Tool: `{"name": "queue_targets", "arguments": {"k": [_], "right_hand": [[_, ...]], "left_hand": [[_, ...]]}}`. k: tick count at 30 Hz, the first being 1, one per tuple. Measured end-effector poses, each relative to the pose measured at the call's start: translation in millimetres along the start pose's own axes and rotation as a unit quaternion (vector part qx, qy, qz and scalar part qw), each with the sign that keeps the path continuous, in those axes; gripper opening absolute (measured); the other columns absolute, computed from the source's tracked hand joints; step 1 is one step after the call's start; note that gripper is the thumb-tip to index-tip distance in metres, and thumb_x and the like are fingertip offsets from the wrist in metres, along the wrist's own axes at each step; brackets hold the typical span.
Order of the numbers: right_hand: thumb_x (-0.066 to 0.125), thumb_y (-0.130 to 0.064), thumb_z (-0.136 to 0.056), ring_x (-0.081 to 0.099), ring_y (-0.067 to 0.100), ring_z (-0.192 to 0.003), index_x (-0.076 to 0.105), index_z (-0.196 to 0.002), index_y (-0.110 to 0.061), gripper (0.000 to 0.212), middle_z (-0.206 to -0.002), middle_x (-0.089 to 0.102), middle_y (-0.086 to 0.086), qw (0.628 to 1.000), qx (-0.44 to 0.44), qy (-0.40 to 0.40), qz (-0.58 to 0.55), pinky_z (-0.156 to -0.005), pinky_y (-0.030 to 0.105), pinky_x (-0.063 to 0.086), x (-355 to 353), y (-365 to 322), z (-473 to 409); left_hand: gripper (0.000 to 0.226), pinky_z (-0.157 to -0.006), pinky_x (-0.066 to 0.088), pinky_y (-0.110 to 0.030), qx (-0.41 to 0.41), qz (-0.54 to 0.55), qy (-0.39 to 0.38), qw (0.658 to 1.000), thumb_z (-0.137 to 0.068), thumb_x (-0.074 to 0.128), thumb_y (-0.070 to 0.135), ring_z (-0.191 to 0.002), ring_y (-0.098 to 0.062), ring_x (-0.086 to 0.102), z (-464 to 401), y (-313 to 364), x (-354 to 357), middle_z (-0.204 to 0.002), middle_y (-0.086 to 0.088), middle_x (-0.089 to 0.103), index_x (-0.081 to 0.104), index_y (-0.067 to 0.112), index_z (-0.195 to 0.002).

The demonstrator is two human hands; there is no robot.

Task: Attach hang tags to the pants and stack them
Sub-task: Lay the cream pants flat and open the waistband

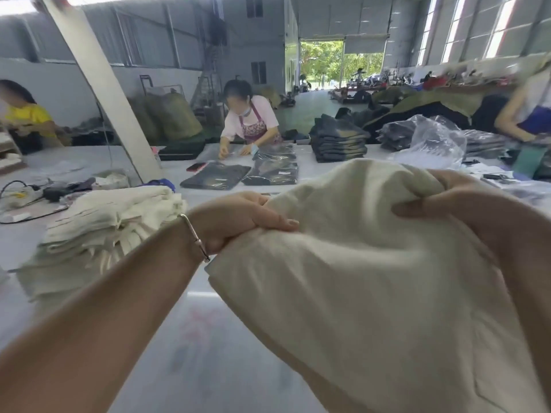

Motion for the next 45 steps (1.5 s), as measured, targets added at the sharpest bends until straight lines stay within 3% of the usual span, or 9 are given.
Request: {"name": "queue_targets", "arguments": {"k": [5,10,13,19,25,30,34,38,45], "right_hand": [[0.077,-0.041,-0.075,0.059,0.025,-0.097,0.058,-0.101,-0.028,0.035,-0.107,0.065,0.003,0.926,-0.007,0.161,0.341,-0.083,0.038,0.047,12.0,48.4,-21.2],[0.057,-0.05,-0.09,0.042,0.021,-0.128,0.048,-0.129,-0.028,0.046,-0.14,0.047,-0.001,0.842,0.119,-0.09,0.518,-0.101,0.035,0.035,117.2,211.6,16.2],[0.049,-0.048,-0.092,0.025,0.016,-0.142,0.037,-0.141,-0.029,0.054,-0.157,0.025,-0.003,0.828,0.151,-0.144,0.521,-0.114,0.04,0.019,157.4,281.4,54.2],[0.084,-0.026,-0.068,0.06,0.032,-0.113,0.068,-0.109,-0.017,0.044,-0.124,0.063,0.009,0.843,0.128,0.152,0.5,-0.095,0.049,0.043,129.7,275.0,78.1],[0.065,-0.061,-0.078,0.05,0.028,-0.112,0.051,-0.119,-0.015,0.063,-0.118,0.052,0.006,0.811,0.397,0.274,0.331,-0.086,0.038,0.048,109.0,293.8,109.3],[0.067,-0.029,-0.085,0.056,0.029,-0.104,0.056,-0.117,-0.019,0.035,-0.113,0.057,0.004,0.825,0.333,0.288,0.353,-0.078,0.037,0.046,123.3,279.0,90.4],[0.048,0.0,-0.084,0.066,0.028,-0.085,0.028,-0.148,-0.045,0.081,-0.121,0.063,-0.008,0.832,0.238,0.308,0.394,-0.063,0.029,0.038,153.3,257.7,71.4],[0.055,0.014,-0.064,0.066,0.029,-0.076,0.068,-0.115,-0.016,0.061,-0.107,0.068,0.0,0.813,0.067,0.29,0.5,-0.048,0.032,0.051,198.1,223.7,51.7],[0.091,-0.005,-0.039,0.055,0.017,-0.037,0.072,-0.067,-0.014,0.035,-0.062,0.062,-0.001,0.809,0.076,0.086,0.576,-0.029,0.024,0.037,268.5,239.0,46.4]], "left_hand": [[0.012,-0.072,0.052,-0.034,-0.013,0.04,0.191,0.981,-0.086,0.07,0.014,-0.076,-0.026,0.065,-10.0,-85.8,-2.3,-0.088,-0.017,0.07,0.069,0.003,-0.09],[0.038,-0.097,0.038,-0.028,-0.232,-0.285,0.196,0.909,-0.101,0.049,0.021,-0.127,-0.03,0.052,0.2,-256.2,-19.2,-0.138,-0.017,0.054,0.055,-0.001,-0.131],[0.037,-0.094,0.039,-0.031,-0.27,-0.225,0.289,0.891,-0.098,0.055,0.013,-0.126,-0.035,0.051,16.9,-319.7,-34.2,-0.138,-0.023,0.053,0.055,-0.004,-0.13],[0.046,-0.099,0.033,-0.038,-0.316,-0.218,0.388,0.838,-0.101,0.048,0.024,-0.131,-0.042,0.042,22.5,-350.2,-102.7,-0.142,-0.03,0.045,0.047,-0.005,-0.136],[0.054,-0.099,0.037,-0.045,-0.334,-0.272,0.363,0.826,-0.086,0.072,0.019,-0.122,-0.045,0.05,17.7,-397.3,-131.6,-0.128,-0.033,0.054,0.053,-0.011,-0.127],[0.063,-0.099,0.035,-0.057,-0.201,-0.454,0.353,0.793,-0.085,0.071,0.031,-0.12,-0.048,0.044,6.9,-379.9,-109.6,-0.133,-0.029,0.048,0.045,0.014,-0.14],[0.043,-0.074,0.048,-0.058,0.034,-0.552,0.362,0.75,-0.072,0.04,0.029,-0.095,-0.04,0.057,4.8,-362.2,-86.7,-0.113,-0.02,0.065,0.071,0.023,-0.102],[0.05,-0.059,0.054,-0.05,0.1,-0.591,0.304,0.741,-0.067,0.036,0.017,-0.076,-0.04,0.065,-0.5,-368.7,-90.1,-0.091,-0.021,0.068,0.076,0.003,-0.092],[0.027,-0.068,0.053,-0.047,0.068,-0.495,0.34,0.796,-0.082,0.051,0.013,-0.075,-0.042,0.06,-8.5,-361.7,-89.8,-0.085,-0.02,0.064,0.073,-0.001,-0.086]]}}
Point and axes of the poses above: each hand's wrist, its own z-axis away from the middle knuckle, its own x-axis out of the palm, y = z × x, the point moved 4 cm from there along -z, towards the middle knuckle
